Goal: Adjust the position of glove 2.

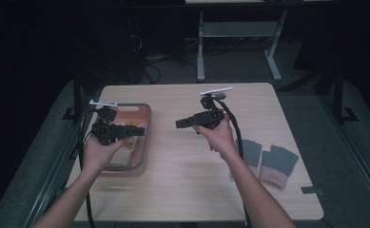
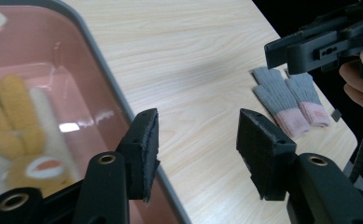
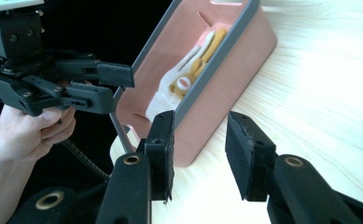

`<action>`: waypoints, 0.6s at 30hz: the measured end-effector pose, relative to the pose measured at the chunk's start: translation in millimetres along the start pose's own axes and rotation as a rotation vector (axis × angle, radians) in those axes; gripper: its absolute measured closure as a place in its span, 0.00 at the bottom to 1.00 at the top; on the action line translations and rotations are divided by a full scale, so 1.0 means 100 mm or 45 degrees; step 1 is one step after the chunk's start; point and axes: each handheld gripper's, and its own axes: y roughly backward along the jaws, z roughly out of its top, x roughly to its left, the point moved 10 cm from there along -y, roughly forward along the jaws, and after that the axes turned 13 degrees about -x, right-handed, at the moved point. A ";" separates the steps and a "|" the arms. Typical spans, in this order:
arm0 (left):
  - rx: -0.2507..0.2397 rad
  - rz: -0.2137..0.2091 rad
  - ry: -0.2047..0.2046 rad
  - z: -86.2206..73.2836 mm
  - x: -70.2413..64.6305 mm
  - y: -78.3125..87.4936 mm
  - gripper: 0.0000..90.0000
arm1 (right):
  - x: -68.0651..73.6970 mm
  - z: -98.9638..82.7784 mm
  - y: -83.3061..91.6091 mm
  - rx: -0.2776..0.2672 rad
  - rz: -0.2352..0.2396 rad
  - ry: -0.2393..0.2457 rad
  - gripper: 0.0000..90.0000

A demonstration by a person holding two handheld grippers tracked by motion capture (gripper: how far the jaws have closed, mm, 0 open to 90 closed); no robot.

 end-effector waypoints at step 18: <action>0.000 -0.063 -0.033 -0.02 -0.26 -0.21 0.49 | -0.20 -0.06 0.42 -0.036 -0.057 -0.026 0.67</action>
